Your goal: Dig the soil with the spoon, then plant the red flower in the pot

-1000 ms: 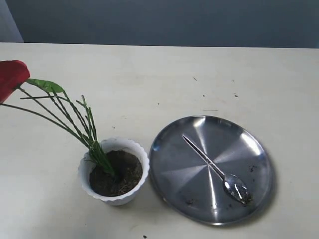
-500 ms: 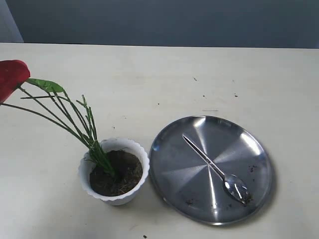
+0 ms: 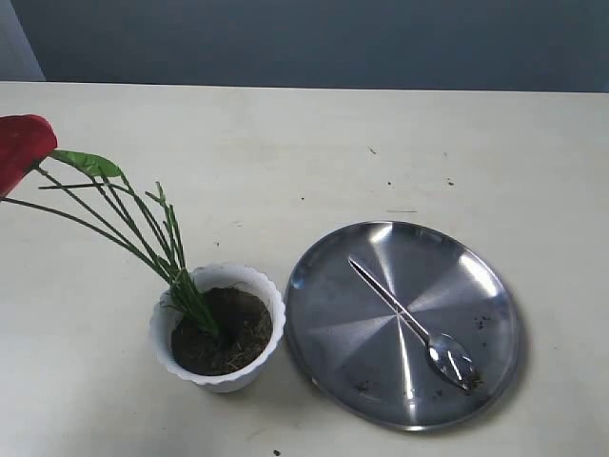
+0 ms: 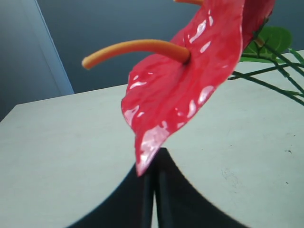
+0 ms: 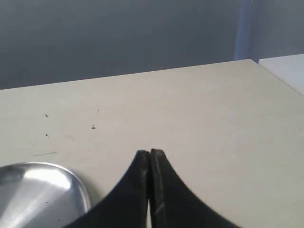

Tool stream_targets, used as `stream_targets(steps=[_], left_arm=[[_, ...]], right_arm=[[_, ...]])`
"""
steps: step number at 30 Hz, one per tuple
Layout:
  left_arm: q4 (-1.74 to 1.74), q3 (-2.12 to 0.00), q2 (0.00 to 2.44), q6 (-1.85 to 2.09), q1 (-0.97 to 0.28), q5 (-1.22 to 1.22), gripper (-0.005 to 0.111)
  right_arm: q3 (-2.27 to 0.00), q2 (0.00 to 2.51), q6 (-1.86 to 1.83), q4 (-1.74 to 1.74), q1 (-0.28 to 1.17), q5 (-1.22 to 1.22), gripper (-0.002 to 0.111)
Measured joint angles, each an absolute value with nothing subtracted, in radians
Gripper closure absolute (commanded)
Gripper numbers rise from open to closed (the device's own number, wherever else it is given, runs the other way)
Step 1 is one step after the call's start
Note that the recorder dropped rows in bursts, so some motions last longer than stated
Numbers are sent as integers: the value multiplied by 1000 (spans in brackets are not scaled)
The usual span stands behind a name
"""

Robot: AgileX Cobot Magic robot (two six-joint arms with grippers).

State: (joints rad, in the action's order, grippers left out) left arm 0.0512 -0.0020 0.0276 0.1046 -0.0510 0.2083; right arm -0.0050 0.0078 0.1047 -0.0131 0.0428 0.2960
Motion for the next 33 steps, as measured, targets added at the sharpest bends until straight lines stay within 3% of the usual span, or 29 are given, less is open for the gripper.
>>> stream_targets(steps=[33], left_arm=[[51, -2, 28, 105, -51, 208, 106]], right_arm=[[-5, 8, -10, -17, 41, 310, 109]])
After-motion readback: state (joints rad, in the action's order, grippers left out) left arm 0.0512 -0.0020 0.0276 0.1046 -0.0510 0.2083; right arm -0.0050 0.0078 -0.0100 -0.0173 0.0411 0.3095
